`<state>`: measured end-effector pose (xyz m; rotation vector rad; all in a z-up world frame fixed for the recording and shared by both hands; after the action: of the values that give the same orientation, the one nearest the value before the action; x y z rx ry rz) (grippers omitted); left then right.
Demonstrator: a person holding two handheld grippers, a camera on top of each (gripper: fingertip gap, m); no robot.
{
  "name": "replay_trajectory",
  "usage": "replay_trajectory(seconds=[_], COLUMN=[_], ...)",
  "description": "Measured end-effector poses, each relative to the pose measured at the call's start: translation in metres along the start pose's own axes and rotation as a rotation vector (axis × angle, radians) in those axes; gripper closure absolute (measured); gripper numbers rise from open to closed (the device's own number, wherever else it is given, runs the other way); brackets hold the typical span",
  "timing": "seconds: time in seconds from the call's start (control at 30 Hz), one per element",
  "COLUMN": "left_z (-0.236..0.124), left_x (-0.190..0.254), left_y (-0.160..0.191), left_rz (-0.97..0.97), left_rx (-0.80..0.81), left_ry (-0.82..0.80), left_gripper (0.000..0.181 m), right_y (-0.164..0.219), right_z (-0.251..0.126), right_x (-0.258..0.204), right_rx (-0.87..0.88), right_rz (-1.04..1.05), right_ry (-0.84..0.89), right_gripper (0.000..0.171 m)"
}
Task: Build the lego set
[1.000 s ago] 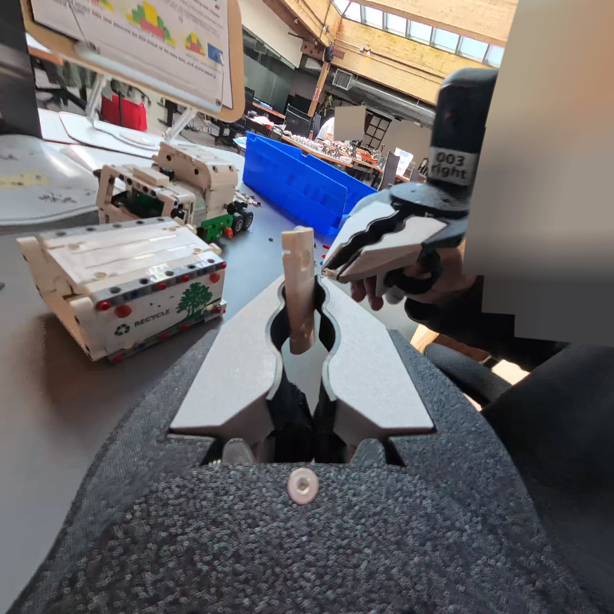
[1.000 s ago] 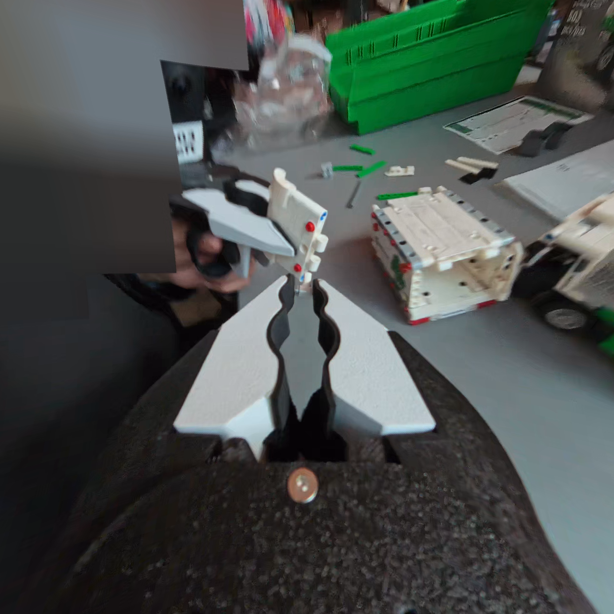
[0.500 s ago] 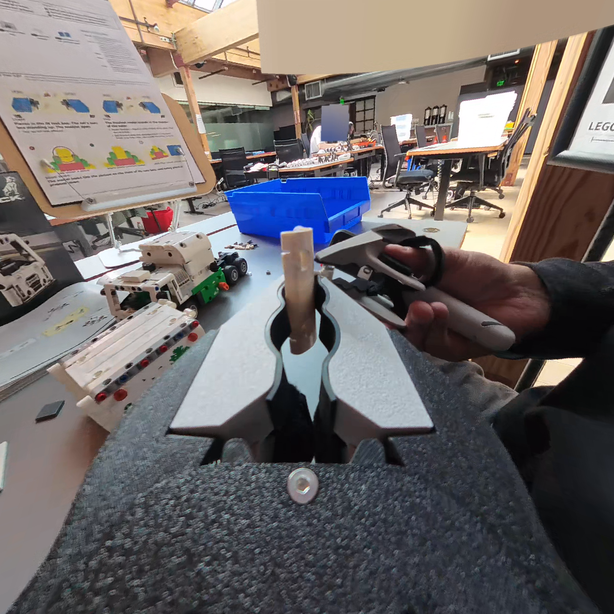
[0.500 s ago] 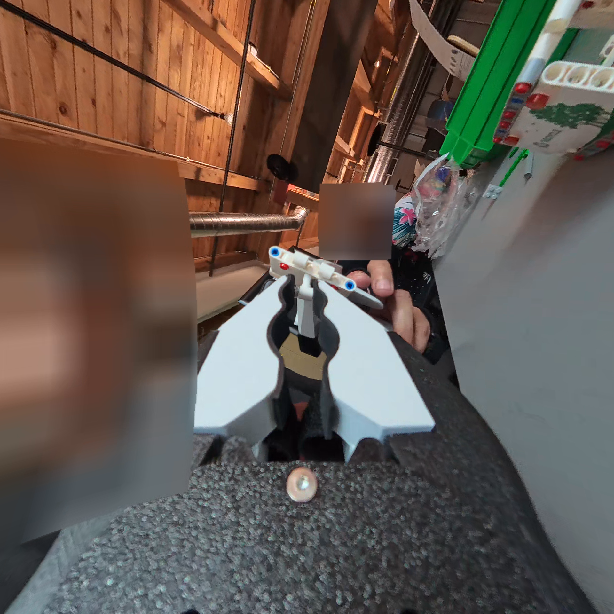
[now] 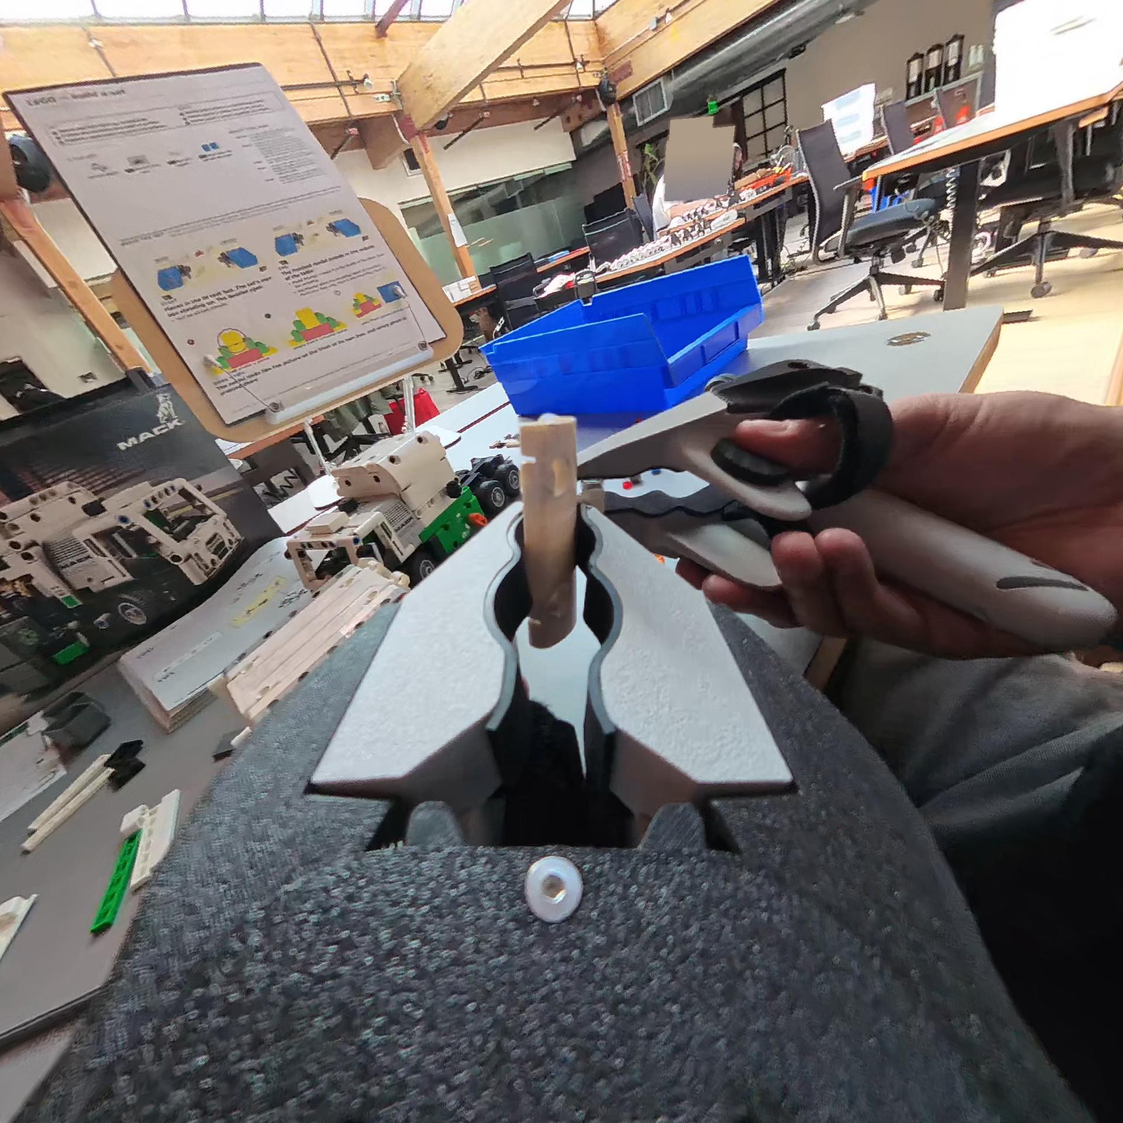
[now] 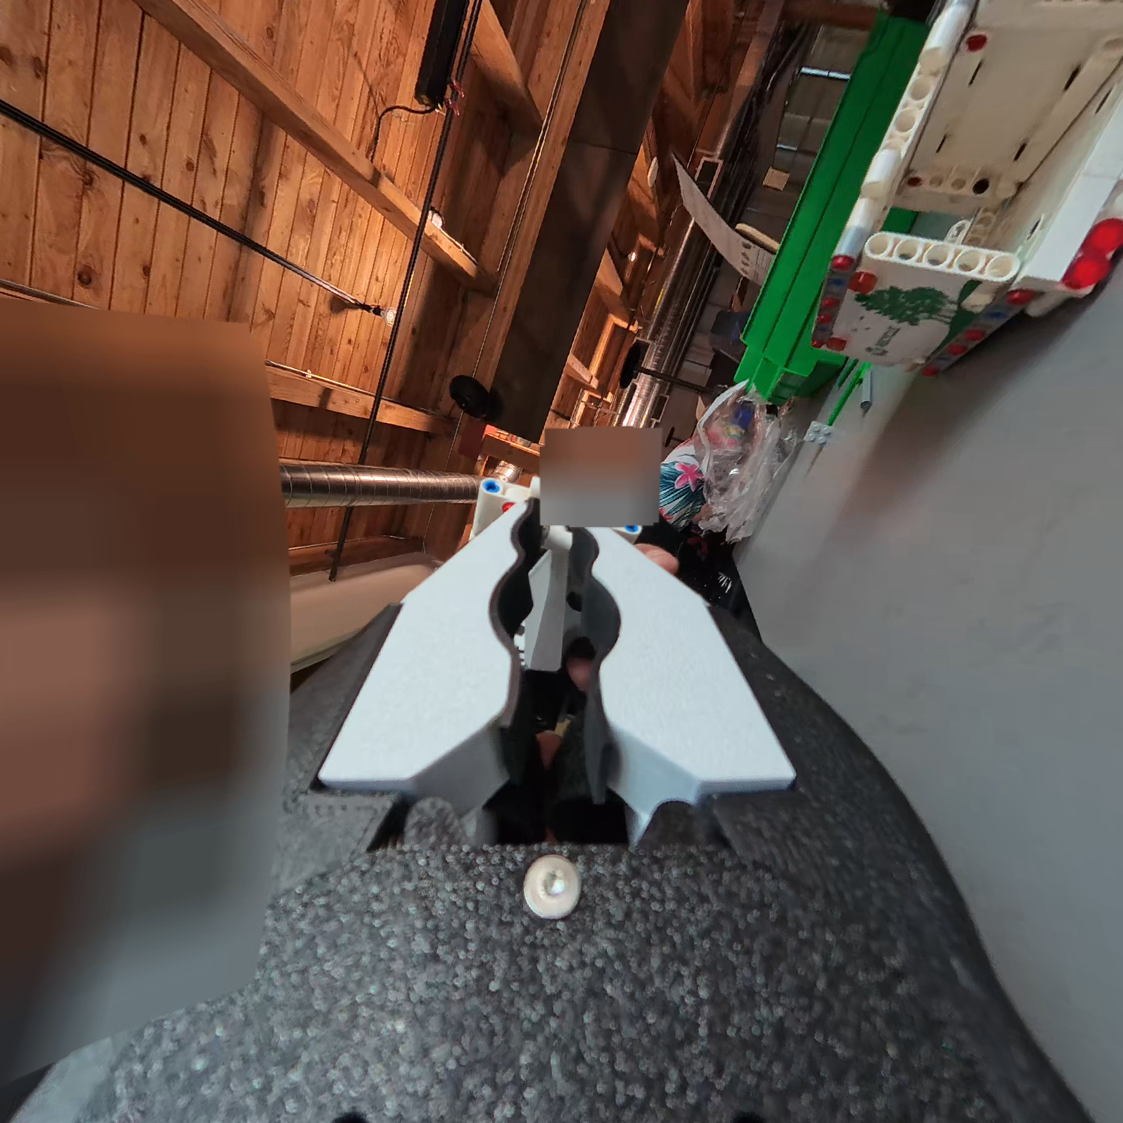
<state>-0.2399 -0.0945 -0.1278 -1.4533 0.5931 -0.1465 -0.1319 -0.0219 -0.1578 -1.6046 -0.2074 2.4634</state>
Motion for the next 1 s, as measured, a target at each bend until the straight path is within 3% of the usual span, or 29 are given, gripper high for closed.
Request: replay_trajectory(seconds=[0.03, 0.2, 0.37, 0.47, 0.6, 0.67, 0.77, 1.0], left_z=[0.000, 0.007, 0.011, 0.007, 0.000, -0.002, -0.004, -0.002], left_x=[0.000, 0.002, -0.009, -0.026, -0.040, -0.041, -0.038, -0.032], left_y=[0.000, 0.008, 0.016, 0.020, 0.022, 0.024, 0.024, 0.025], left_rz=[-0.021, -0.117, -0.255, -0.210, -0.144, -0.088, -0.024, 0.029], left_rx=[-0.004, -0.084, -0.150, -0.192, -0.197, -0.204, -0.203, -0.219], left_ry=[-0.015, -0.112, -0.093, -0.137, -0.113, -0.109, -0.115, -0.109], left_gripper=[0.173, 0.173, 0.173, 0.173, 0.173, 0.173, 0.173, 0.173], right_y=[0.001, 0.003, -0.006, -0.016, -0.048, -0.051, -0.047, -0.046], right_z=[0.001, 0.002, 0.006, 0.004, -0.027, -0.052, -0.077, -0.081], right_x=[0.000, 0.006, 0.009, 0.003, -0.009, -0.010, 0.003, 0.002], right_rx=[0.016, 0.097, 0.013, -0.202, -0.669, -0.835, -1.001, -0.957], right_rz=[-0.014, -0.157, -0.320, -0.538, -1.010, -1.260, -1.251, -1.269], right_ry=[0.008, 0.115, 0.245, 0.411, 0.728, 0.738, 0.814, 0.767], right_gripper=[0.163, 0.163, 0.163, 0.162, 0.162, 0.162, 0.161, 0.154])
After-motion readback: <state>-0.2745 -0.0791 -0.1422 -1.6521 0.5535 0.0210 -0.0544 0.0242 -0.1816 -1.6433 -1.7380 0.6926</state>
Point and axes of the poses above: each gripper's, where its closed fingertips meet, z out along the fingers, y out of its underside, x = y × z across the jaws, the point moved 8 cm from there along -z, back along the fingers, and after that the axes turned 1 degree about -z, right-handed, at the moved point
